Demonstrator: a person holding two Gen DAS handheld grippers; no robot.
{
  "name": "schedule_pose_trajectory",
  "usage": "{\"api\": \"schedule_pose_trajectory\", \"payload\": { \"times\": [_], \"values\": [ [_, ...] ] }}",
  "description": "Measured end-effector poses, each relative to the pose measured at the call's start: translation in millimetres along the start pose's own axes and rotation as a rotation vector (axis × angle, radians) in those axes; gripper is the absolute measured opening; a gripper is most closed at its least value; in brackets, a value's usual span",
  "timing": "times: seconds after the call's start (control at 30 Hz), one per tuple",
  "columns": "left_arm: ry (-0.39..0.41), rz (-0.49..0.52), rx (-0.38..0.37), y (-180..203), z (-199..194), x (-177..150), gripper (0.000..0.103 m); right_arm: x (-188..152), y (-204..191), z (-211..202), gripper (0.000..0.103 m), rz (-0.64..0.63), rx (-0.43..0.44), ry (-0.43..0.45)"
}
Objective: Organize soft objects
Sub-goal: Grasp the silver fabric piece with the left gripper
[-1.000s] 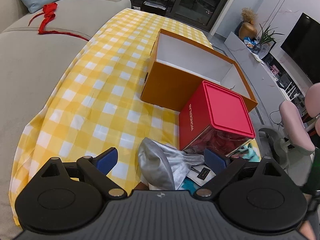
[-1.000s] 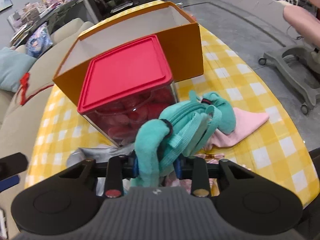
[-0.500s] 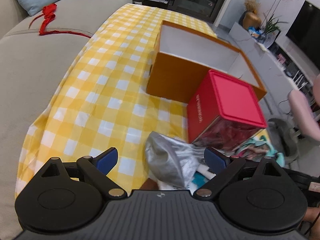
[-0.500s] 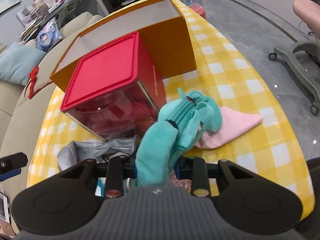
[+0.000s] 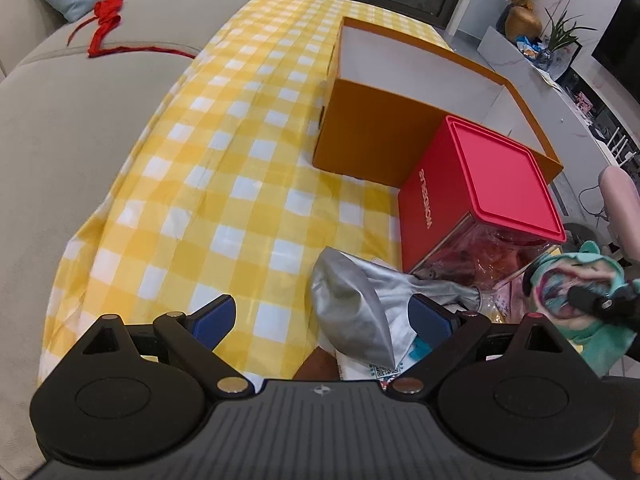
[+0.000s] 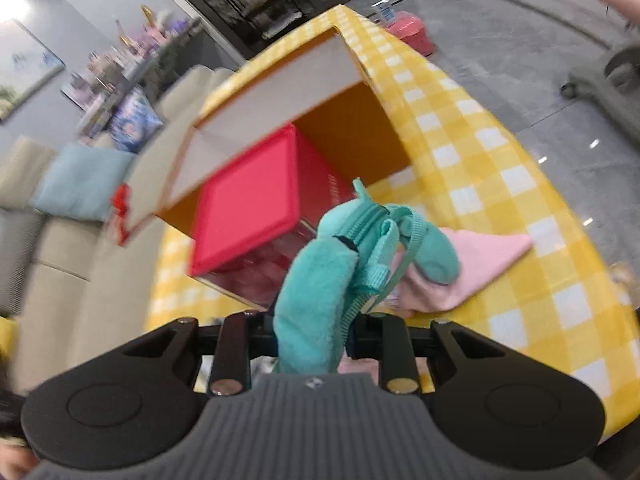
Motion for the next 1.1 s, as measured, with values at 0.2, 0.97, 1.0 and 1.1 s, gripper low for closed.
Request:
{"api": "schedule_pose_trajectory", "payload": {
  "times": [0.2,0.97,1.0,1.1],
  "values": [
    [-0.101,0.062,-0.037,15.5,28.0,-6.9,0.103,8.8,5.9,-16.8,0.026,0.048,0.103,0.007],
    [-0.199,-0.120,0.057,12.6,70.8,-4.6,0.042,14.5,9.6,-18.9,0.027,0.059,0.153,-0.007],
    [-0.199,-0.149,0.058,10.3,70.2,-5.3,0.033,14.6,9.9,-18.8,0.027,0.059,0.154,-0.008],
    [-0.227,-0.180,0.024,6.5,66.6,-2.2,0.009,14.7,10.2,-18.9,0.027,0.063,0.155,-0.006]
  ]
}}
Point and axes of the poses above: each gripper's, at about its wrist camera, not at the fingertips, and z roughly the way its jaws point, y to its right, x to its top, the point moved 2 cm from there along z, roughly the way its jaws point, and after that the axes turned 6 degrees about -y, right-handed, at the moved point
